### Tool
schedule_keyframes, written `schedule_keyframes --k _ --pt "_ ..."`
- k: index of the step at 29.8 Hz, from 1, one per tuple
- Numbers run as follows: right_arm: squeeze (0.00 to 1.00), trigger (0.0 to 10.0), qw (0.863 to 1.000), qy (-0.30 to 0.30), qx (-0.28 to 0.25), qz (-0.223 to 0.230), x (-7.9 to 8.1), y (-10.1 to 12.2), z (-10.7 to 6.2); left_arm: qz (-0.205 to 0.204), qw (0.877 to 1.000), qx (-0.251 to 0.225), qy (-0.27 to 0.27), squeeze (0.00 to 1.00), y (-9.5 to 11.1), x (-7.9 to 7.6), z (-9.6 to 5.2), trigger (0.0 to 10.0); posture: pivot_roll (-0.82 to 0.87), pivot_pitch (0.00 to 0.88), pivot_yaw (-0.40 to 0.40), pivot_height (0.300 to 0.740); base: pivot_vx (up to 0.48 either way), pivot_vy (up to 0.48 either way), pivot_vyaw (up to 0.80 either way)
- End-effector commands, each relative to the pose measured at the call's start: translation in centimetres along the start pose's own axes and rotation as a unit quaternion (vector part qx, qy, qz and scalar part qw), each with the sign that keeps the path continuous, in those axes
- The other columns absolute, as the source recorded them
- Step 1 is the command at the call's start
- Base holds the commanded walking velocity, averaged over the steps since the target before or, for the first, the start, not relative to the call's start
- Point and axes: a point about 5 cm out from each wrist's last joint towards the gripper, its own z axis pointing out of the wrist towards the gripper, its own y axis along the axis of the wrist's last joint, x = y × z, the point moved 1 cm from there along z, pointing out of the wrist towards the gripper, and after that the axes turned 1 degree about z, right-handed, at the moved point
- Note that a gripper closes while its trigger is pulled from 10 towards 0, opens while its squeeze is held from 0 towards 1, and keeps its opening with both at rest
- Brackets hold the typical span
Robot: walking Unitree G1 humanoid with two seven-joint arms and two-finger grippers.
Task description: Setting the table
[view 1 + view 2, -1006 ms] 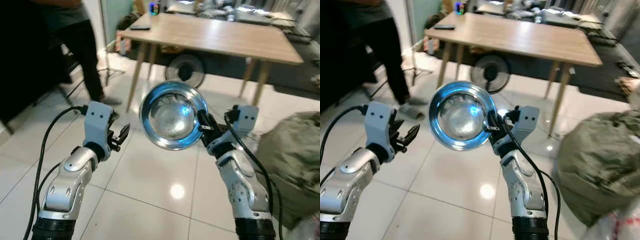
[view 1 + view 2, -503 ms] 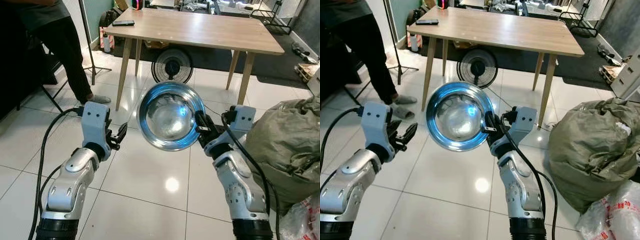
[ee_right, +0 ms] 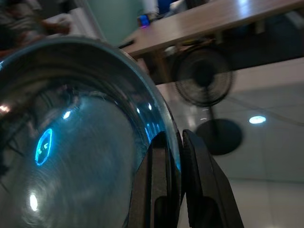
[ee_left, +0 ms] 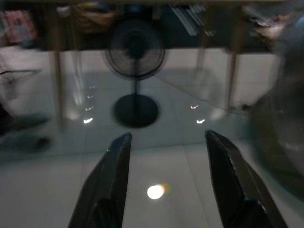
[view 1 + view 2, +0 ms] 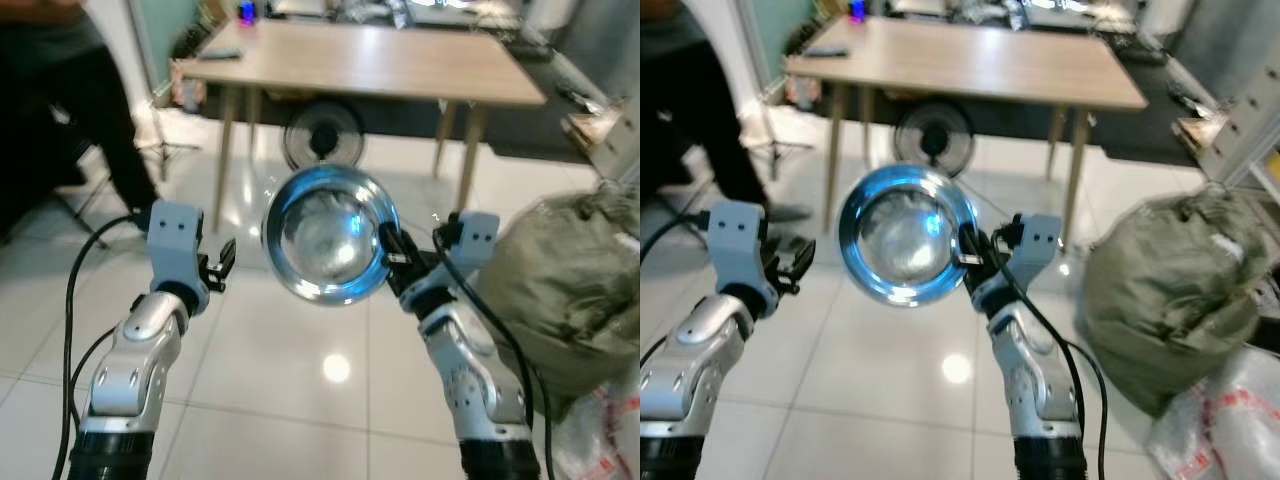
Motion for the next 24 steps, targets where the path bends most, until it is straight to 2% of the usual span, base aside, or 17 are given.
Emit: schedule_keyframes --k 1,8,24 --pt "0.00 10.0 1.000 0.021 -0.009 0.008 1.22 0.17 0.23 0.000 1.000 0.010 0.017 0.00 -0.51 1.03 -0.31 10.0 -0.01 0.043 0.041 0.740 0.480 0.000 -0.80" --pt "0.00 10.0 1.000 0.019 -0.010 0.006 1.12 0.22 0.25 0.001 1.000 0.010 0.019 0.00 -0.50 1.19 -0.30 10.0 -0.01 0.044 0.040 0.740 0.480 0.000 -0.76" --pt "0.00 10.0 1.000 0.016 -0.020 0.011 1.15 0.70 0.56 0.003 1.000 0.004 0.021 0.00 -0.15 1.56 -0.15 10.0 0.00 0.038 0.040 0.740 0.480 0.000 0.00"
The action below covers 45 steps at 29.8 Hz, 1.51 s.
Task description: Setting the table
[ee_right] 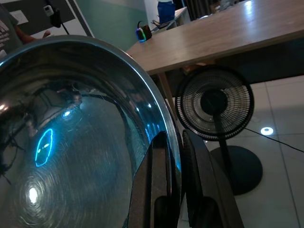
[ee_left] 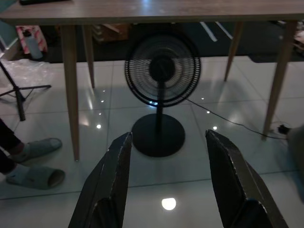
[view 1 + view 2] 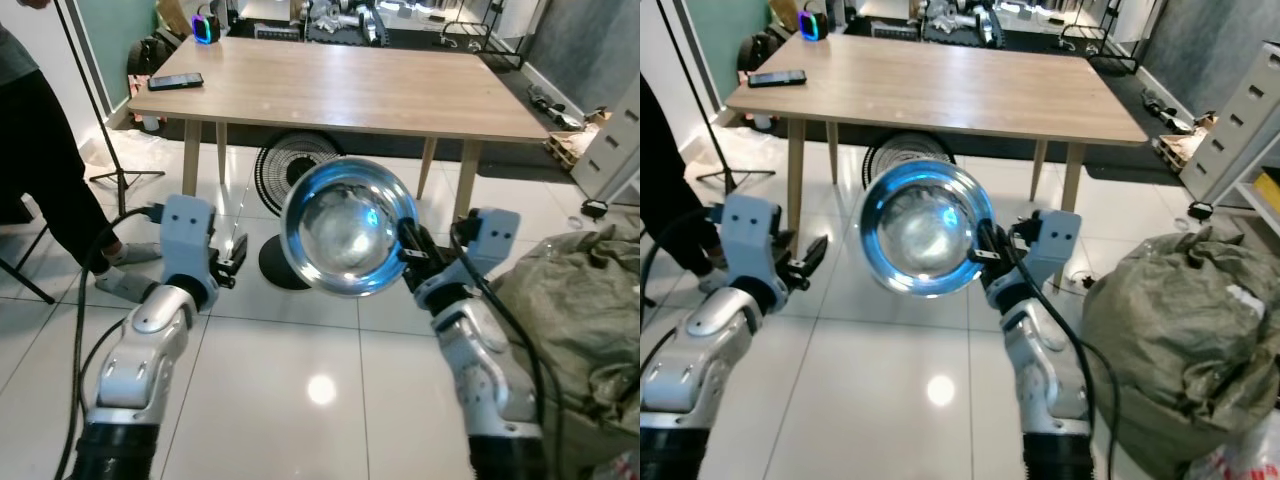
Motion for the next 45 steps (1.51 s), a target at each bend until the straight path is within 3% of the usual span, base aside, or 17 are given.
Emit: schedule_keyframes --k 1,38,45 --pt "0.00 10.0 1.000 -0.009 -0.017 0.002 -0.49 0.86 0.04 -0.004 1.000 0.002 -0.007 0.00 -0.17 -0.34 0.07 10.0 0.00 0.036 0.040 0.740 0.480 0.000 0.00" --pt "0.00 10.0 1.000 -0.014 -0.014 0.003 -0.70 0.74 -0.10 -0.002 1.000 0.012 -0.003 0.00 -0.40 -0.08 0.19 10.0 0.00 0.041 0.044 0.740 0.477 0.000 0.00" --pt "0.00 10.0 1.000 -0.016 -0.013 0.006 -0.72 0.73 -0.08 -0.003 1.000 0.011 -0.004 0.00 -0.35 -0.06 0.20 10.0 0.00 0.042 0.043 0.740 0.469 0.000 -0.74"
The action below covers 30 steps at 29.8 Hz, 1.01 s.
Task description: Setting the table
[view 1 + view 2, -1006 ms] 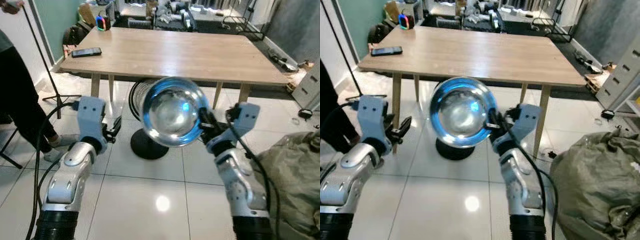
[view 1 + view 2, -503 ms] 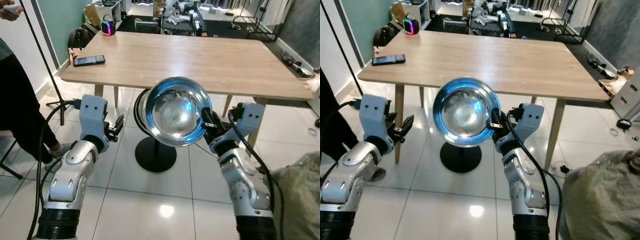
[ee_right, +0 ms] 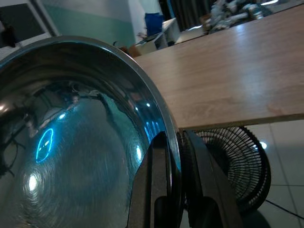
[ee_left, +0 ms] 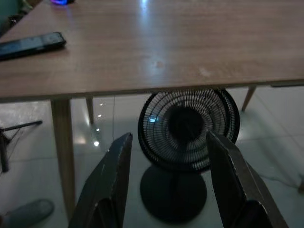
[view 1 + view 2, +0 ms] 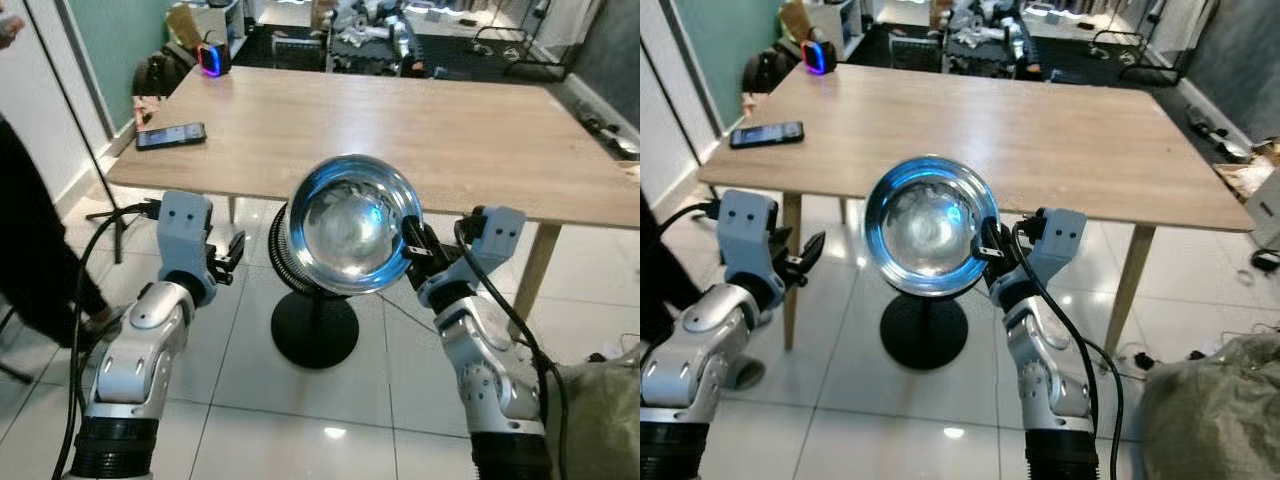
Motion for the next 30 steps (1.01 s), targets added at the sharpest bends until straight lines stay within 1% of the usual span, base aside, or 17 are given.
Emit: schedule_keyframes --k 1,6,21,26,30 --pt "0.00 10.0 1.000 0.003 -0.008 0.005 0.06 0.38 0.00 -0.005 1.000 0.010 -0.003 0.00 -0.48 -0.18 0.00 10.0 0.00 0.043 0.043 0.740 0.469 0.000 -0.80" --pt "0.00 10.0 1.000 0.001 -0.008 0.005 0.00 0.41 0.02 -0.005 1.000 0.010 -0.003 0.00 -0.48 -0.14 0.00 10.0 0.00 0.042 0.042 0.740 0.472 0.000 -0.77" --pt "0.00 10.0 1.000 0.004 -0.010 0.004 0.15 0.46 0.07 -0.003 1.000 0.010 -0.002 0.00 -0.45 -0.07 -0.02 10.0 0.00 0.044 0.045 0.740 0.472 0.000 0.00" --pt "0.00 10.0 1.000 0.020 -0.007 0.007 0.69 0.39 0.11 -0.001 1.000 0.008 -0.003 0.00 -0.38 -0.07 0.00 10.0 0.00 0.044 0.047 0.740 0.472 0.000 0.00" --pt "0.00 10.0 1.000 0.022 -0.008 0.009 0.89 0.39 0.17 0.017 1.000 -0.002 -0.016 0.00 -0.06 -0.35 -0.12 10.0 0.01 0.044 0.047 0.740 0.478 0.000 0.00"
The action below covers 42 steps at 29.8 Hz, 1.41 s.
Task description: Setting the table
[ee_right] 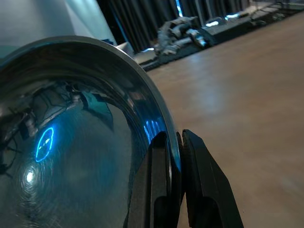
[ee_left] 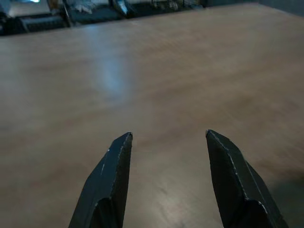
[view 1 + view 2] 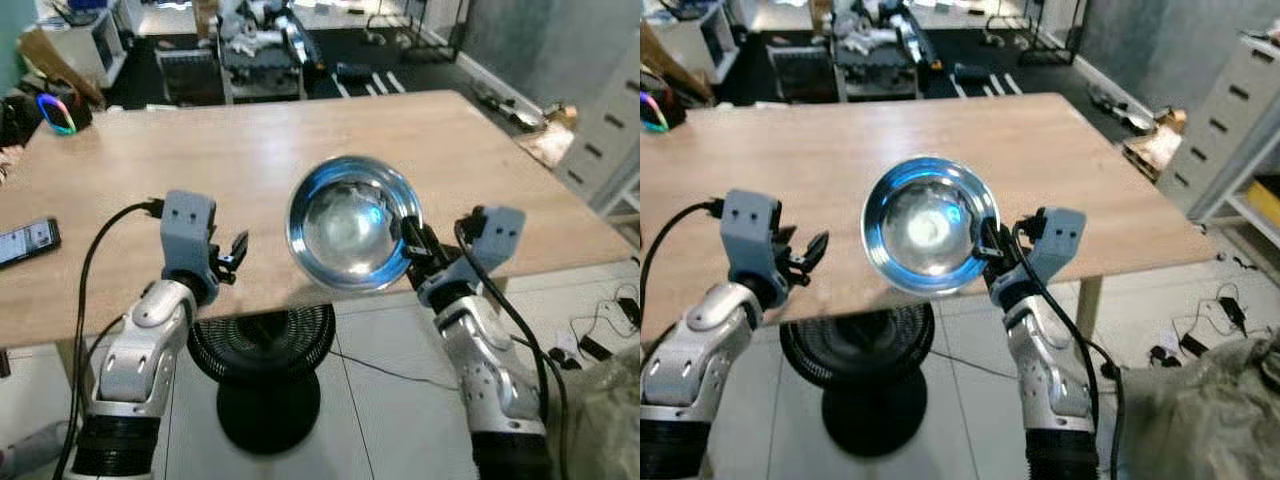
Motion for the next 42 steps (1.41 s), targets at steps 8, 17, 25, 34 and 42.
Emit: schedule_keyframes --k 8,17,25,34,42 --pt "0.00 10.0 1.000 0.017 -0.008 0.007 0.8 0.3 0.2 -0.004 1.000 0.007 -0.014 0.00 -0.5 -0.4 -0.4 10.0 0.01 0.044 0.048 0.740 0.106 0.000 0.00" --pt "0.00 10.0 1.000 0.024 -0.005 0.006 1.0 0.2 0.2 -0.002 1.000 0.012 -0.018 0.00 -0.8 -0.5 -0.5 10.0 0.01 0.045 0.044 0.740 0.000 0.000 0.00" --pt "0.00 10.0 0.996 0.057 0.032 -0.056 2.2 -0.4 0.6 0.008 0.999 0.022 -0.022 0.00 -0.9 0.1 -0.7 10.0 0.02 0.046 0.035 0.740 0.000 0.000 0.00" --pt "0.00 10.0 0.992 0.037 0.077 -0.091 2.5 -1.2 2.7 0.051 0.995 0.042 -0.078 0.00 -0.5 1.7 -2.0 10.0 0.04 0.051 0.026 0.740 0.000 0.000 0.00" --pt "0.00 10.0 0.975 0.009 0.171 -0.139 2.4 -3.5 6.0 0.092 0.978 0.050 -0.179 0.00 0.3 0.8 -5.5 10.0 0.10 0.077 -0.015 0.740 0.000 0.000 0.00"
